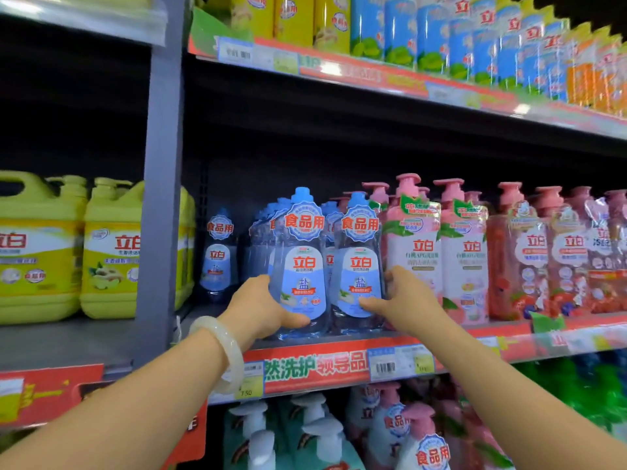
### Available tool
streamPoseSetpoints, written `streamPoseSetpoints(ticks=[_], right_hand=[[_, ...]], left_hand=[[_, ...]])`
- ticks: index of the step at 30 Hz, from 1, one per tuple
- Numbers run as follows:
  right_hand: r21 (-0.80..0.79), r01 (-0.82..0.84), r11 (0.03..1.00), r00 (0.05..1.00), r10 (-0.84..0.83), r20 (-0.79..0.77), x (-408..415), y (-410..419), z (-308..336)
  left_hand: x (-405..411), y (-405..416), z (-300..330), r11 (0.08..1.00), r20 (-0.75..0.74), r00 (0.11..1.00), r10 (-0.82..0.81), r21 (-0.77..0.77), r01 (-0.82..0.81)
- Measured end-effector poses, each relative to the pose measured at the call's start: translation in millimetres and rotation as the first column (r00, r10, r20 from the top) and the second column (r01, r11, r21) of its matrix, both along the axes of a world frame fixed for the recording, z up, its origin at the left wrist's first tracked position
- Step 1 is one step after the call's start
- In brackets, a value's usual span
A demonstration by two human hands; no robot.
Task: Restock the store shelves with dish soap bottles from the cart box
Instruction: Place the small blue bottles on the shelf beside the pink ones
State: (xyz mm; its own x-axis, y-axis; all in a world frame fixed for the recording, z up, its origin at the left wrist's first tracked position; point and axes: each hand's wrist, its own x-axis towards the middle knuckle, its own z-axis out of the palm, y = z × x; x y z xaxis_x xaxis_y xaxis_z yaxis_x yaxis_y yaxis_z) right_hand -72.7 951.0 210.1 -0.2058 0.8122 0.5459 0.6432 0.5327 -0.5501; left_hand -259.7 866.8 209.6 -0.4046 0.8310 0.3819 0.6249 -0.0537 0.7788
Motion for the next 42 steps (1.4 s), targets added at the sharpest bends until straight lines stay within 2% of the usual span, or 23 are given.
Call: streamPoseSetpoints(ticks=[2,6,11,23,33,38,42], right_hand=[[-0.011,-0.002,1.0,1.0,0.002,0.012,0,2,0],[0.033,0.092,0.995,0.985,-0.096,0.143,-9,-3,2],[0.116,0.16,0.98,0.985,-0.166,0.047,-29,-13,-7],[0.088,0.157,0.984,0.987,-0.155,-0.034,-35,-13,-9],[0.04,0.131,0.991,0.991,-0.129,-0.036,-38,-15,-7],[0.189,0.188,0.964,0.976,-0.205,0.074,-39,-21,-22],[0.151,0.162,0.975,0.985,-0.17,0.041,-36,-19,-21]], left_hand=[[0,3,-2,0.999,-0.008,0.999,0.033,0.021,-0.033],[0,6,-7,0.994,-0.005,0.996,0.092,0.062,-0.092],[-2,7,-9,0.995,0.024,0.997,0.073,0.07,-0.074],[3,8,-5,0.988,-0.095,0.983,0.155,0.035,-0.152],[4,2,-5,0.985,-0.14,0.976,0.169,0.066,-0.161],[5,1,-7,0.982,-0.175,0.967,0.187,0.074,-0.176],[6,1,-8,0.98,-0.196,0.961,0.196,0.077,-0.184]])
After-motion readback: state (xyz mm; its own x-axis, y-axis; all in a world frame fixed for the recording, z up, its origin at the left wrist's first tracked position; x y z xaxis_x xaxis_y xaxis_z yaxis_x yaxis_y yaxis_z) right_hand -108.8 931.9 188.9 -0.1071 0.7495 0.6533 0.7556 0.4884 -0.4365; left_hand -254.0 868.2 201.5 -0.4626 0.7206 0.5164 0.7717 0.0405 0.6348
